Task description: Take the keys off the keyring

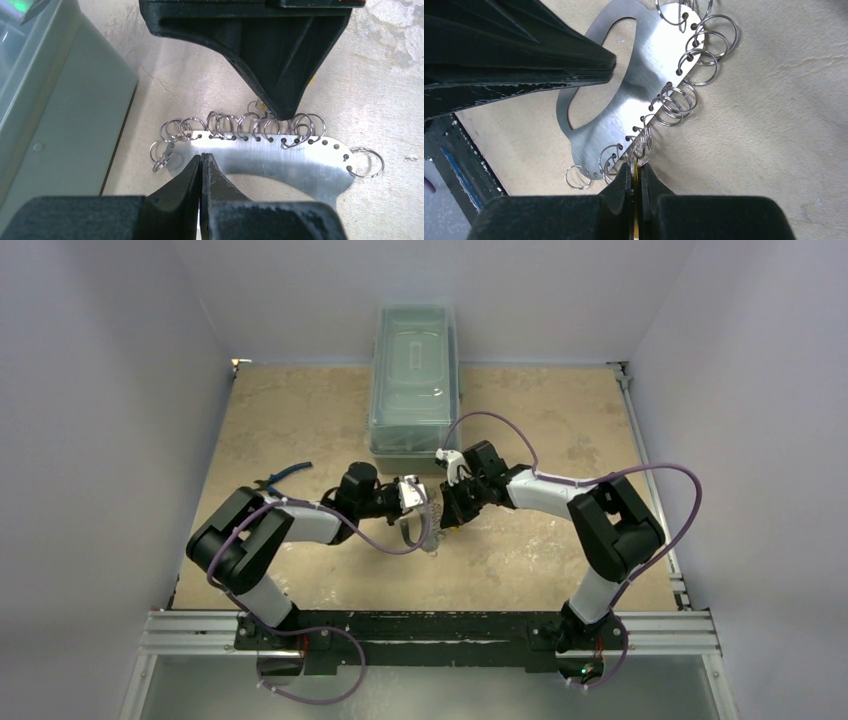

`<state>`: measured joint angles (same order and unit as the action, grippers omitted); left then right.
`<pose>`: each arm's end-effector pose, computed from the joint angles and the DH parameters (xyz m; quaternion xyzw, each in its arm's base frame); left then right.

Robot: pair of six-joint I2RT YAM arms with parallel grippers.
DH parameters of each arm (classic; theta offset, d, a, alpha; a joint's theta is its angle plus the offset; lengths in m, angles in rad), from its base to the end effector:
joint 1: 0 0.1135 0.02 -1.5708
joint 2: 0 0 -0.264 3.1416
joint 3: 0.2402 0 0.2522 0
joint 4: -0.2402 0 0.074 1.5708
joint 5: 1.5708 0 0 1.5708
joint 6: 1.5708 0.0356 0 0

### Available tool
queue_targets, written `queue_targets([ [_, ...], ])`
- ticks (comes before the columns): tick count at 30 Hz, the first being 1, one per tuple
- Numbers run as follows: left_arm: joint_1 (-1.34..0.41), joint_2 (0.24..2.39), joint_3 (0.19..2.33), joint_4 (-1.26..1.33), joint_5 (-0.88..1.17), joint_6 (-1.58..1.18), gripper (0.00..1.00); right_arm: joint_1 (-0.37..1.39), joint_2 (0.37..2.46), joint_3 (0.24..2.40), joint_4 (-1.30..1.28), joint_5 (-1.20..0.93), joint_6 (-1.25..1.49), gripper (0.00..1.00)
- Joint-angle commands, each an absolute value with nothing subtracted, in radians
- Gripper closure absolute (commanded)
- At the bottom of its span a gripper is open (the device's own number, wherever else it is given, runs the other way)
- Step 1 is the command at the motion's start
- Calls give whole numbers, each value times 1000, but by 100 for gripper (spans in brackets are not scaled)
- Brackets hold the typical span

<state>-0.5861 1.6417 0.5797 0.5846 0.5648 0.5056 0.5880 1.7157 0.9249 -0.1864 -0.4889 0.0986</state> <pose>0.2418 -0.1834 0.1443 0.5497 0.6260 -0.2579 0.4893 0.2670 0.1981 0.1554 -0.2935 0.8831 0.3134 0.1893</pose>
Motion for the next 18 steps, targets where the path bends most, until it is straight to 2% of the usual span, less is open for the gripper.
queue_targets([
  [1,-582,1602,534,686,556,473,100,578,1733,940,-195,-492,111,100],
  [6,-581,1592,561,594,701,552,99,577,1729,937,-196,-495,102,100],
  [9,-582,1598,607,522,780,615,80,578,1712,928,-190,-495,90,100],
  [12,-584,1640,689,417,837,672,74,578,1698,918,-182,-486,83,100],
  [15,-590,1681,737,380,849,706,73,579,1692,913,-174,-476,77,100],
  [18,-595,1722,788,333,853,746,77,579,1687,915,-171,-473,72,100],
])
